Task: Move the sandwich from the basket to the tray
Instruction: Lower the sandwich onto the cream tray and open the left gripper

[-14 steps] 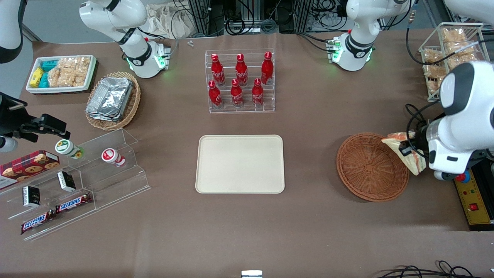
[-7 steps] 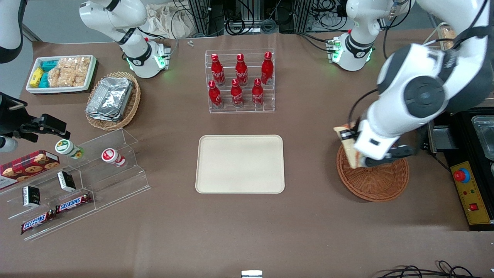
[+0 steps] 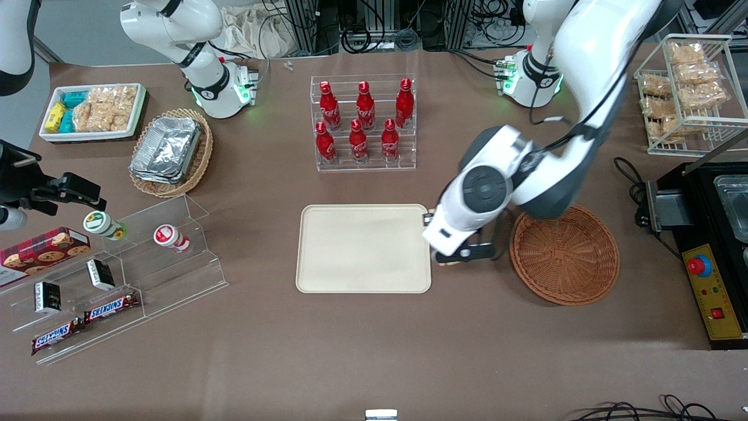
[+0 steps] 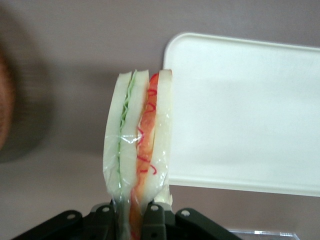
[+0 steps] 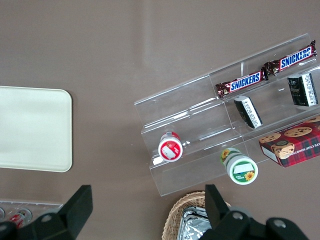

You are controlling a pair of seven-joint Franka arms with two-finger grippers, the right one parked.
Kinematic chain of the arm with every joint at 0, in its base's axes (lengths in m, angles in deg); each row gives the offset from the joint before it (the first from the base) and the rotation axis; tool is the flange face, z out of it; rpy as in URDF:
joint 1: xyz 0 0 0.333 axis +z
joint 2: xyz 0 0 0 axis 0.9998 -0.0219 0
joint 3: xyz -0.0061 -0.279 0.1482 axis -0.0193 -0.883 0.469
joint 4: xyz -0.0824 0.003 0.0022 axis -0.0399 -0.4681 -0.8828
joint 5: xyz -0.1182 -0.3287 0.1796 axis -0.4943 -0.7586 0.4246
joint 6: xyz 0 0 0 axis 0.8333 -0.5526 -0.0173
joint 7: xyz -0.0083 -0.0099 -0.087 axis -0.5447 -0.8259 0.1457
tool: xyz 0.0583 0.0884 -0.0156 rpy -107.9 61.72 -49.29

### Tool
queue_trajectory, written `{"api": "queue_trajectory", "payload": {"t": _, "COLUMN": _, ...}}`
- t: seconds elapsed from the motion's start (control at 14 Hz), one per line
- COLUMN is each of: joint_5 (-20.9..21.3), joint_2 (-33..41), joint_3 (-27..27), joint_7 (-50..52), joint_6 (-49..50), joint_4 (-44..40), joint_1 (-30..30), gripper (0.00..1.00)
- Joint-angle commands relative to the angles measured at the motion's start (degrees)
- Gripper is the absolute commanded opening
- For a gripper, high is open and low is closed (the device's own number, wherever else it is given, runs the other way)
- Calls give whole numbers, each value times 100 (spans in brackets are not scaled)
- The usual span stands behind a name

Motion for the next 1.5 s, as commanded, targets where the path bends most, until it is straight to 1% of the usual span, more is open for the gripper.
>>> {"api": "queue_trajectory", "payload": {"t": 0.0, "joint_5": 169, "joint_2": -471, "joint_3": 26, "joint_7": 68, "joint_6": -399, "joint_4": -202, "joint_1": -259, "gripper": 0}}
{"api": "queue_trajectory", "payload": {"t": 0.14, "joint_5": 222, "joint_2": -726, "joint_3": 61, "joint_7": 50, "joint_6": -593, "joint_4": -202, "joint_1": -392, "gripper": 0}}
{"api": "queue_trajectory", "payload": {"t": 0.29, "joint_5": 554, "joint_2": -990, "joint_3": 61, "joint_7": 128, "joint_6": -647, "joint_4": -210, "joint_1": -470, "gripper": 0}}
{"api": "queue_trajectory", "payload": {"t": 0.36, "joint_5": 643, "joint_2": -1069, "joint_3": 61, "joint_7": 190, "joint_6": -673, "joint_4": -219, "joint_1": -584, "gripper": 0}}
{"api": "queue_trajectory", "payload": {"t": 0.64, "joint_5": 705, "joint_2": -1202, "joint_3": 61, "joint_7": 190, "joint_6": -884, "joint_4": -211, "joint_1": -620, "gripper": 0}}
{"api": "queue_trajectory", "payload": {"t": 0.71, "joint_5": 705, "joint_2": -1228, "joint_3": 61, "joint_7": 199, "joint_6": -884, "joint_4": -219, "joint_1": -620, "gripper": 9}}
{"api": "queue_trajectory", "payload": {"t": 0.79, "joint_5": 697, "joint_2": -1246, "joint_3": 61, "joint_7": 269, "joint_6": -884, "joint_4": -219, "joint_1": -620, "gripper": 54}}
{"api": "queue_trajectory", "payload": {"t": 0.86, "joint_5": 740, "joint_2": -1246, "joint_3": 61, "joint_7": 278, "joint_6": -875, "joint_4": -211, "joint_1": -620, "gripper": 85}}
{"api": "queue_trajectory", "payload": {"t": 0.93, "joint_5": 836, "joint_2": -1228, "joint_3": 70, "joint_7": 313, "joint_6": -858, "joint_4": -211, "joint_1": -620, "gripper": 99}}
{"api": "queue_trajectory", "payload": {"t": 1.14, "joint_5": 846, "joint_2": -1036, "joint_3": 61, "joint_7": 593, "joint_6": -805, "joint_4": -246, "joint_1": -568, "gripper": 100}}
{"api": "queue_trajectory", "payload": {"t": 1.36, "joint_5": 750, "joint_2": -571, "joint_3": 52, "joint_7": 656, "joint_6": -761, "joint_4": -272, "joint_1": -200, "gripper": 100}}
{"api": "queue_trajectory", "payload": {"t": 1.43, "joint_5": 732, "joint_2": -352, "joint_3": 35, "joint_7": 630, "joint_6": -570, "joint_4": -272, "joint_1": -68, "gripper": 100}}
